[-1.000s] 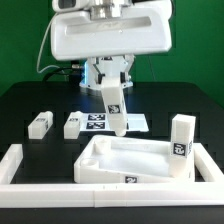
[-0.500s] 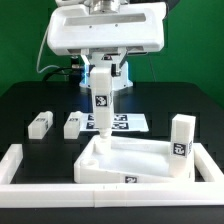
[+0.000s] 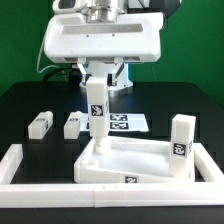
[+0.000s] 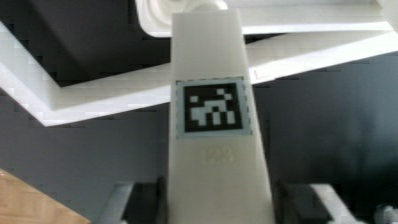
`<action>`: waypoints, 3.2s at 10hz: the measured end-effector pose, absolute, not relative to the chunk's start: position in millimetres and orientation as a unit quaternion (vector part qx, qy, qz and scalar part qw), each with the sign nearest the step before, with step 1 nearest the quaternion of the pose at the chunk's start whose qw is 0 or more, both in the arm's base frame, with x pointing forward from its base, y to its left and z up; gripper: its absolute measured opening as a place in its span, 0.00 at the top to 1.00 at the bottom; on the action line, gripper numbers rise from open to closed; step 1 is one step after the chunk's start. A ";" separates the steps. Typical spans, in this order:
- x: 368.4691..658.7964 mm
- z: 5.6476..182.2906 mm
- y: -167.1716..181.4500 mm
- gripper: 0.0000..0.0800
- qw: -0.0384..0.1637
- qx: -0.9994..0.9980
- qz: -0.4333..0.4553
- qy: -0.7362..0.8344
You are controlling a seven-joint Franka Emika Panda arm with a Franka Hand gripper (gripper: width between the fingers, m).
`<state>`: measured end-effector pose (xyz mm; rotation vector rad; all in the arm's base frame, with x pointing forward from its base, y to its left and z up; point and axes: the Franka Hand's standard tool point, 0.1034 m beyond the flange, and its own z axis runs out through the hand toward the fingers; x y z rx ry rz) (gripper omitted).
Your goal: Assemble desk
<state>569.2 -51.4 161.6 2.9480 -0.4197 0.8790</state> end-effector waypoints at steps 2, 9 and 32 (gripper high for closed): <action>573.2 150.7 -53.5 0.64 0.023 0.951 0.277 -0.134; 577.9 130.3 -61.4 0.64 0.037 0.952 0.274 -0.129; 584.9 126.1 -63.2 0.19 -0.041 0.986 0.044 -0.153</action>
Offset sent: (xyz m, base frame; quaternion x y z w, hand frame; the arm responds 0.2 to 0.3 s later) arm 0.0067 -0.0130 -0.0078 -0.0148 0.0143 -0.0106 0.9997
